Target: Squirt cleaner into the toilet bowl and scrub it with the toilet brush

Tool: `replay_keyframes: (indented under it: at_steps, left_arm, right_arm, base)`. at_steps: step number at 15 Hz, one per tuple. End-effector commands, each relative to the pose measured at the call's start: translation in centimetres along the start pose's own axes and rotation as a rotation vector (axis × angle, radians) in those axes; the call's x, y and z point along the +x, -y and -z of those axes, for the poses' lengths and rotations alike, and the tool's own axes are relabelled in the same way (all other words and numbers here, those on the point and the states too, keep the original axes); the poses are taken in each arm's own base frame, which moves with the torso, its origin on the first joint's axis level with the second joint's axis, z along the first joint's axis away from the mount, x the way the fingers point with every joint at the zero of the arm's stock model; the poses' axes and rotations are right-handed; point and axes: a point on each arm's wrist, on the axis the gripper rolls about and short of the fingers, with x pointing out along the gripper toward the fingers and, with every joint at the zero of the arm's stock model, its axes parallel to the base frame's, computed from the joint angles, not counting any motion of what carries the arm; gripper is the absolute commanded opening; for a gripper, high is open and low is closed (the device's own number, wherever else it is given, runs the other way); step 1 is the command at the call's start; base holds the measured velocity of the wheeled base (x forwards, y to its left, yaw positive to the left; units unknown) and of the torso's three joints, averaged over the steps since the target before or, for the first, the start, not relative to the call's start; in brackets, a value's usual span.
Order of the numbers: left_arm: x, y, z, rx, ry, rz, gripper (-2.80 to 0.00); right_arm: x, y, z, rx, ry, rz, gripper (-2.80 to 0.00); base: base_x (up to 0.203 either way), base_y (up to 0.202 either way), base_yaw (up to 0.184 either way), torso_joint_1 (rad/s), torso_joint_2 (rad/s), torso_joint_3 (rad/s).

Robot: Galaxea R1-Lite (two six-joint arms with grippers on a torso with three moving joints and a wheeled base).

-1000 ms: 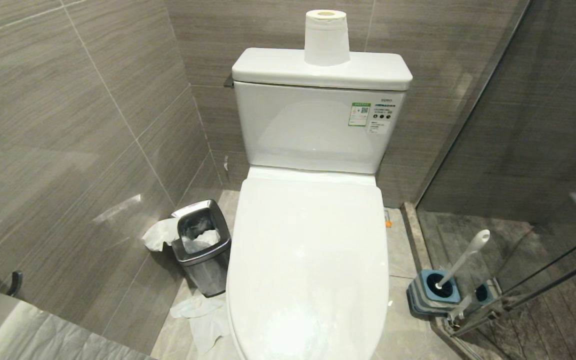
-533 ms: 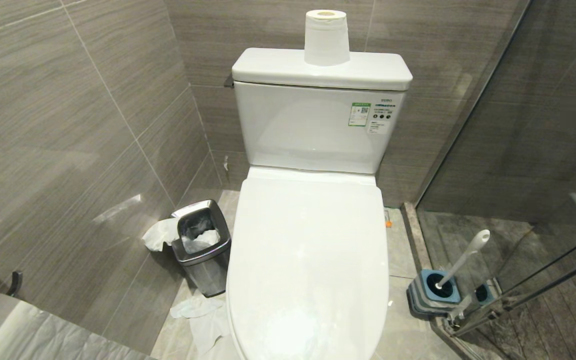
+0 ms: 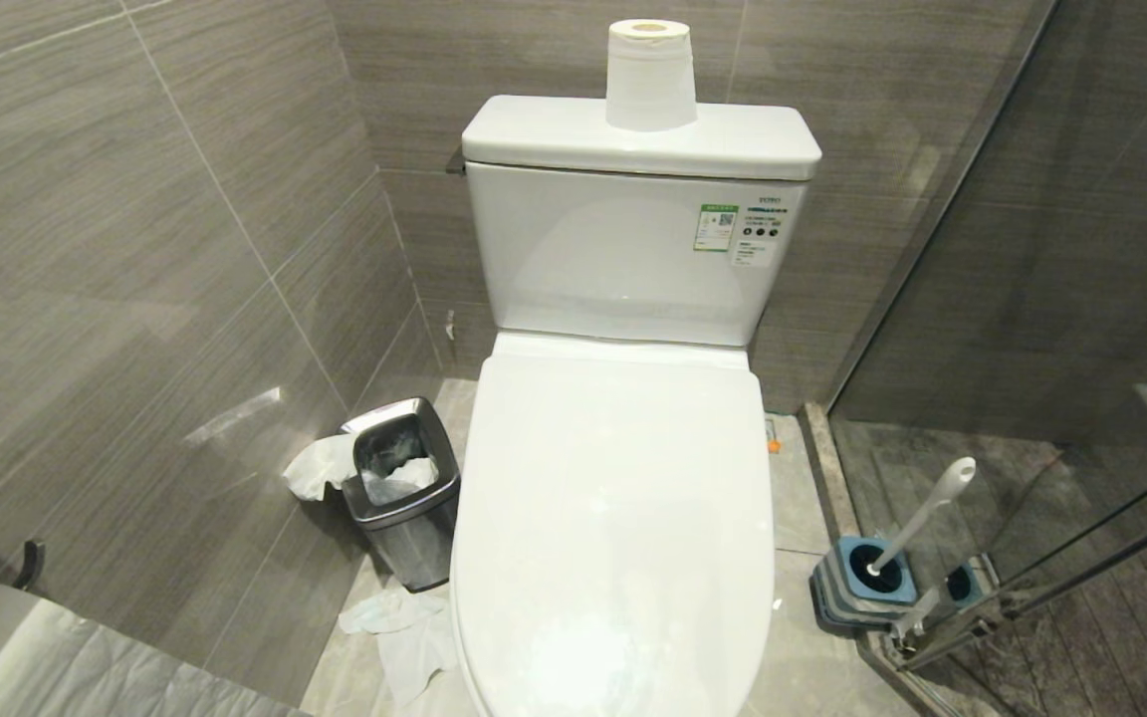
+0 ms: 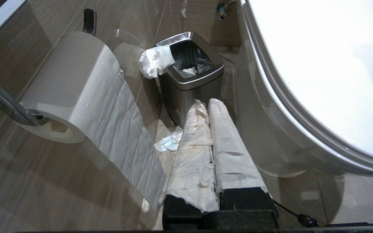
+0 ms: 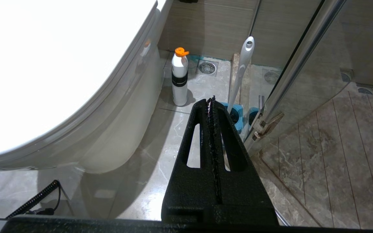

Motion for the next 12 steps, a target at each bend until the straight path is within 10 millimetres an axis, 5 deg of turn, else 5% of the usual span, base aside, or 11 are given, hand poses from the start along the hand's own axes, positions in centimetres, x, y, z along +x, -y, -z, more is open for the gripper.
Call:
replay_keyframes:
  at_steps: [1,12]
  left_arm:
    - [0.02,0.0,0.04,0.0,-0.003,0.0,-2.8]
    - [0.03,0.05,0.09,0.106,-0.005,0.021,-2.8]
  right_arm:
    - [0.0,0.0,-0.02,0.001,-0.001,0.0,-2.8]
    - [0.01,0.0,0.01,-0.001,-0.002,0.0,-2.8]
  base:
    - [0.0,0.0,0.0,0.0,0.0,0.0]
    - [0.0,0.0,0.0,0.0,0.0,0.0]
